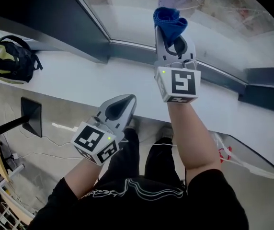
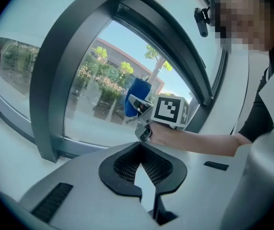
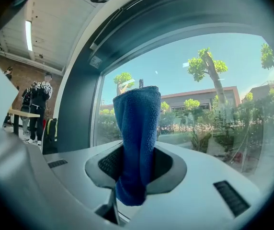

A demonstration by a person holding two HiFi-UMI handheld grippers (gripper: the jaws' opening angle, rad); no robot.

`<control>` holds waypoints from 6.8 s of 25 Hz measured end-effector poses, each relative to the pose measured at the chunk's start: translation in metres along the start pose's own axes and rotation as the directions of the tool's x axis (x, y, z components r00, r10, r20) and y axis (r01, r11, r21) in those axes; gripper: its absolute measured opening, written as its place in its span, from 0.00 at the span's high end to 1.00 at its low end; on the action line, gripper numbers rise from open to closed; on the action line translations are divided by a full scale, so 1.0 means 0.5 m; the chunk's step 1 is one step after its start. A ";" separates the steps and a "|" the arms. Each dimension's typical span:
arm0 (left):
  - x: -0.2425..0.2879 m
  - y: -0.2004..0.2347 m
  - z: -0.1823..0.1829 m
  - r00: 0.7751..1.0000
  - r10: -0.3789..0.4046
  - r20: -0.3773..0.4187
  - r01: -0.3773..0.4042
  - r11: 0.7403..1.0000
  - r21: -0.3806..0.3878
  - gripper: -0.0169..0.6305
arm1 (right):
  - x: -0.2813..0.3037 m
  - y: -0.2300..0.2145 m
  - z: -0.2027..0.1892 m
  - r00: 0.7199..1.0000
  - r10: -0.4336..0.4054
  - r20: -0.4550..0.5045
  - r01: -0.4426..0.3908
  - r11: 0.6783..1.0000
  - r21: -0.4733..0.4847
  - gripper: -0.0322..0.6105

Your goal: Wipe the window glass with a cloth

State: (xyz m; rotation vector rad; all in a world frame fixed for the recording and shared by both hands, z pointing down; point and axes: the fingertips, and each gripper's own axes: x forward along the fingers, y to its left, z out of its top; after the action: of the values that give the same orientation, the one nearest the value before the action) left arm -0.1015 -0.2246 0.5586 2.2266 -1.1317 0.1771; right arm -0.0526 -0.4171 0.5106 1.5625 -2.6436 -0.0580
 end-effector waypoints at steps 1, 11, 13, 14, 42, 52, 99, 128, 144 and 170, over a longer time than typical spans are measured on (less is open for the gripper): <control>0.015 -0.020 -0.005 1.000 -0.007 -0.006 0.007 1.000 0.003 0.97 | -0.016 -0.026 -0.004 1.000 -0.010 -0.001 0.010 1.000 -0.001 0.81; 0.173 -0.236 -0.061 0.995 -0.087 -0.055 0.089 0.995 0.033 0.97 | -0.199 -0.301 -0.041 0.993 -0.116 -0.020 0.116 0.993 0.007 0.81; 0.211 -0.280 -0.073 0.992 -0.106 -0.066 0.109 0.993 0.040 0.97 | -0.235 -0.358 -0.053 0.990 -0.137 -0.025 0.137 0.990 0.007 0.80; 0.230 -0.301 -0.081 0.991 -0.115 -0.073 0.119 0.992 0.043 0.97 | -0.253 -0.387 -0.060 0.989 -0.149 -0.027 0.149 0.989 0.006 0.80; 0.546 -0.664 -0.141 0.941 -0.283 -0.187 0.305 0.947 0.102 0.97 | -0.648 -1.008 -0.149 0.834 -0.545 -0.086 0.550 0.833 0.053 0.81; 0.465 -0.576 -0.129 0.956 -0.244 -0.160 0.258 0.963 0.075 0.97 | -0.637 -0.917 -0.131 0.831 -0.551 -0.072 0.556 0.823 0.119 0.80; -0.208 0.332 -0.128 0.981 0.195 0.008 -0.190 0.965 -0.181 0.97 | 0.211 0.359 -0.289 0.973 0.145 -0.178 -0.133 0.988 0.078 0.81; 0.116 -0.023 -0.167 0.990 -0.022 -0.136 0.014 0.998 -0.065 0.97 | -0.087 -0.150 -0.318 0.986 -0.072 -0.153 0.085 0.993 0.079 0.80; 0.332 -0.326 -0.224 0.960 -0.152 -0.236 0.155 0.988 -0.003 0.97 | -0.372 -0.584 -0.334 0.950 -0.266 -0.163 0.277 0.960 0.046 0.80; 0.423 -0.536 -0.207 0.939 -0.224 -0.260 0.245 0.968 0.053 0.97 | -0.678 -0.998 -0.345 0.758 -0.597 -0.262 0.627 0.778 0.042 0.81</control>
State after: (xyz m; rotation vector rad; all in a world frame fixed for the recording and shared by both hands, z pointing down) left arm 0.2518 -0.1915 0.5953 2.3137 -0.7280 0.4019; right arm 0.5599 -0.3604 0.6348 2.2563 -1.8830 0.2533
